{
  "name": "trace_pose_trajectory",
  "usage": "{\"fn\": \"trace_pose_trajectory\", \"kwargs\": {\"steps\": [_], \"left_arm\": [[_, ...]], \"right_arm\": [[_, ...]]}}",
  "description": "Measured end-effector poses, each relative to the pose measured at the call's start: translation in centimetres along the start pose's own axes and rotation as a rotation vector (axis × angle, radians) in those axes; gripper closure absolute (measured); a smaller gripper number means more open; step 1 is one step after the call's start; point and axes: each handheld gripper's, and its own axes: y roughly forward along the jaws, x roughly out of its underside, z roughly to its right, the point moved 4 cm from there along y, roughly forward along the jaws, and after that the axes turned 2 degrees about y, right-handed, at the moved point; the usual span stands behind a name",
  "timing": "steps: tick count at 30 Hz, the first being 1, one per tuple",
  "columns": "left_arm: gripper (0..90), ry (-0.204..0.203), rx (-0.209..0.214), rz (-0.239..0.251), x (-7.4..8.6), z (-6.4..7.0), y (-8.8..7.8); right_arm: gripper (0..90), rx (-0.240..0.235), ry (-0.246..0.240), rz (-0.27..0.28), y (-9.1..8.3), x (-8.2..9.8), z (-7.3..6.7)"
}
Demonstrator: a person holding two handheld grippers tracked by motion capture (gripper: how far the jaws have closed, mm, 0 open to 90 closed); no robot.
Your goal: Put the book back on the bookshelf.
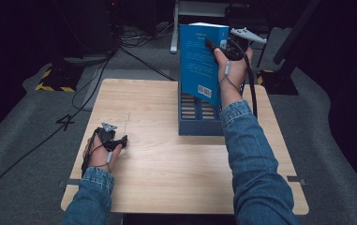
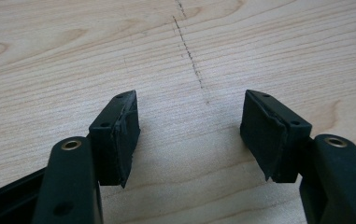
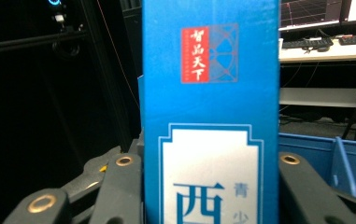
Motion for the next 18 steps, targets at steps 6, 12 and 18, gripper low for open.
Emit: {"fn": "trace_pose_trajectory", "kwargs": {"steps": [6, 12, 18], "left_arm": [[37.5, 0.003, -0.002, 0.000, 0.0, 0.0, 0.0], [37.5, 0.004, -0.003, -0.001, 0.0, 0.0, 0.0], [37.5, 0.003, -0.003, -0.001, 0.0, 0.0, 0.0]], "right_arm": [[61.7, 0.001, 0.011, 0.012, -0.7, -0.5, 0.4], [61.7, 0.010, 0.018, 0.009, -0.3, -0.3, 0.4], [61.7, 0.054, -0.001, -0.008, 1.7, 0.5, -0.6]]}}
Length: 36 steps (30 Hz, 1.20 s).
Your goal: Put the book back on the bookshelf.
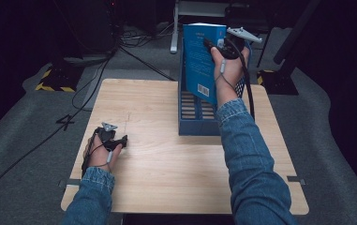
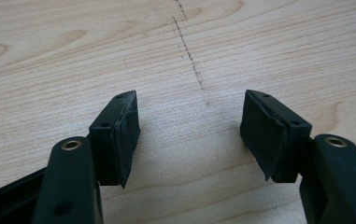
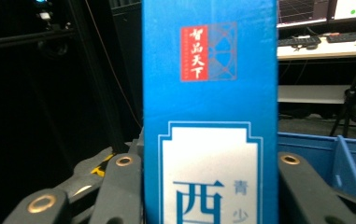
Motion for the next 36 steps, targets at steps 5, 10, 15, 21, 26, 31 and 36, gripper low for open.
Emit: {"fn": "trace_pose_trajectory", "kwargs": {"steps": [5, 10, 15, 21, 26, 31, 36], "left_arm": [[37.5, -0.001, 0.003, 0.001, 0.0, 0.0, 0.0], [37.5, -0.002, 0.004, 0.001, 0.0, 0.0, 0.0], [37.7, -0.007, 0.007, 0.001, 0.0, 0.0, 0.0], [37.6, 0.001, 0.004, -0.001, 0.0, 0.0, 0.0], [37.6, 0.000, 0.004, 0.000, 0.0, 0.0, 0.0], [37.5, -0.003, 0.003, 0.000, -0.1, 0.0, 0.1], [37.5, -0.002, 0.003, -0.001, -0.1, 0.0, 0.1]], "right_arm": [[61.6, 0.024, -0.027, -0.002, 1.2, 0.8, -0.7], [61.6, 0.024, -0.009, -0.029, 2.6, 1.9, -1.2], [61.4, 0.033, 0.008, -0.018, 2.8, 2.1, -1.3], [60.9, 0.049, -0.017, -0.023, 2.8, 3.5, -1.9], [60.8, 0.052, -0.045, -0.052, 3.1, 4.7, -2.5], [60.4, 0.064, -0.069, -0.056, 3.4, 5.8, -3.0], [59.9, 0.069, -0.072, -0.073, 3.9, 7.2, -3.1]]}}
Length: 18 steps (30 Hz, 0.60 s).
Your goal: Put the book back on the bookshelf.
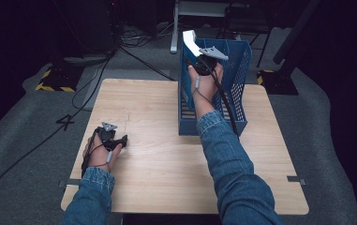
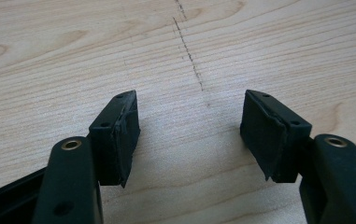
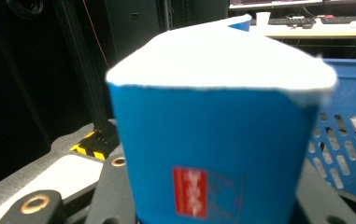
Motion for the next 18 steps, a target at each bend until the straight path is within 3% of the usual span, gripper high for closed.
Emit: {"fn": "trace_pose_trajectory", "kwargs": {"steps": [7, 10, 12, 18], "left_arm": [[37.5, 0.000, 0.000, 0.000, 0.0, 0.0, 0.0], [37.6, 0.000, -0.001, 0.000, 0.0, 0.0, 0.0], [37.5, -0.004, 0.002, 0.001, 0.0, 0.0, 0.1], [37.5, -0.002, -0.004, 0.002, -0.1, 0.0, 0.2]], "right_arm": [[59.7, 0.003, -0.014, -0.017, 0.9, 2.2, -0.2], [59.6, 0.011, -0.005, -0.063, 1.5, 4.0, 0.0], [59.5, -0.006, 0.016, -0.019, 1.5, 4.6, 0.2], [59.0, 0.018, -0.004, -0.013, 1.0, 5.2, 0.1]]}}
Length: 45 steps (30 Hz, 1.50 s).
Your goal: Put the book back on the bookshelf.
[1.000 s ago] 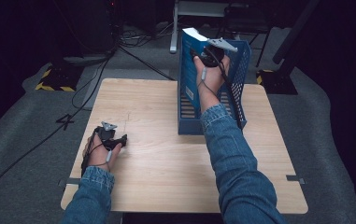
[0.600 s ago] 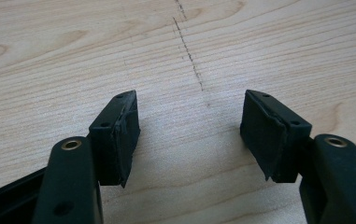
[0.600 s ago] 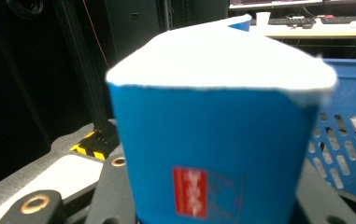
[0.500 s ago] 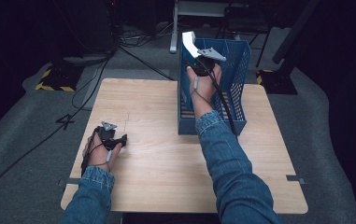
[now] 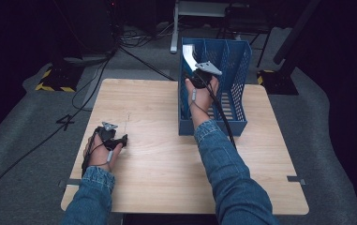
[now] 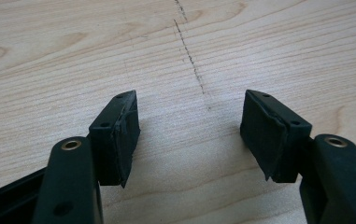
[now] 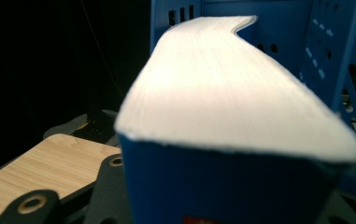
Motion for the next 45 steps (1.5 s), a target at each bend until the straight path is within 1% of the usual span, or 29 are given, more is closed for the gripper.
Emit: {"fn": "trace_pose_trajectory", "kwargs": {"steps": [3, 5, 8, 9, 12, 13, 17, 21, 23, 24, 27, 30, 34, 38, 45], "left_arm": [[37.5, 0.000, 0.000, 0.000, 0.0, 0.0, 0.0], [37.5, 0.000, 0.000, 0.000, 0.0, 0.0, 0.0], [37.6, 0.000, 0.000, 0.001, -0.1, 0.0, 0.1], [37.6, -0.002, 0.002, 0.001, -0.1, 0.0, 0.1], [37.6, 0.001, -0.001, 0.001, -0.1, 0.0, 0.0], [37.6, 0.000, -0.001, 0.001, 0.0, 0.0, 0.0], [37.6, 0.003, 0.000, -0.001, 0.0, 0.0, -0.1], [37.5, 0.000, 0.003, 0.000, 0.1, 0.1, -0.1], [37.6, 0.004, 0.003, 0.000, 0.2, 0.0, -0.2], [37.6, 0.006, 0.004, -0.001, 0.2, 0.0, -0.2], [37.5, 0.004, 0.002, 0.000, 0.2, 0.0, -0.2], [37.5, 0.000, 0.005, -0.001, 0.3, 0.1, -0.3], [37.3, 0.000, 0.005, -0.001, 0.5, 0.0, -0.5], [37.1, 0.002, 0.003, 0.000, 0.5, 0.0, -0.5], [36.4, 0.000, 0.004, 0.000, 0.5, 0.0, -0.5]], "right_arm": [[58.7, 0.013, -0.009, 0.013, -0.4, 0.5, -0.3], [58.7, 0.023, -0.024, 0.031, -0.6, 0.8, -0.6], [59.1, 0.026, -0.020, 0.047, -0.4, 0.9, -0.5], [59.2, 0.026, -0.015, 0.046, -0.3, 0.9, -0.4], [59.1, 0.033, -0.027, 0.036, 0.2, 0.7, -0.4], [59.0, 0.034, -0.022, 0.035, 0.3, 0.6, -0.4], [58.4, 0.038, -0.035, 0.014, 0.4, 0.5, -0.3], [52.8, 0.041, -0.066, -0.006, 0.2, 0.5, -0.4], [50.5, 0.027, -0.051, -0.011, 0.0, 0.4, -0.2], [50.2, 0.023, -0.051, -0.013, -0.2, 0.3, -0.1], [46.3, 0.006, -0.049, -0.005, -1.2, -0.2, 0.1], [45.3, -0.013, -0.047, 0.003, -2.5, -0.8, 0.3], [44.2, -0.044, -0.038, -0.010, -3.9, -1.1, 0.6], [42.3, -0.075, -0.048, -0.031, -5.9, -1.5, 1.2], [40.3, -0.113, -0.091, -0.059, -10.3, -2.2, 2.7]]}}
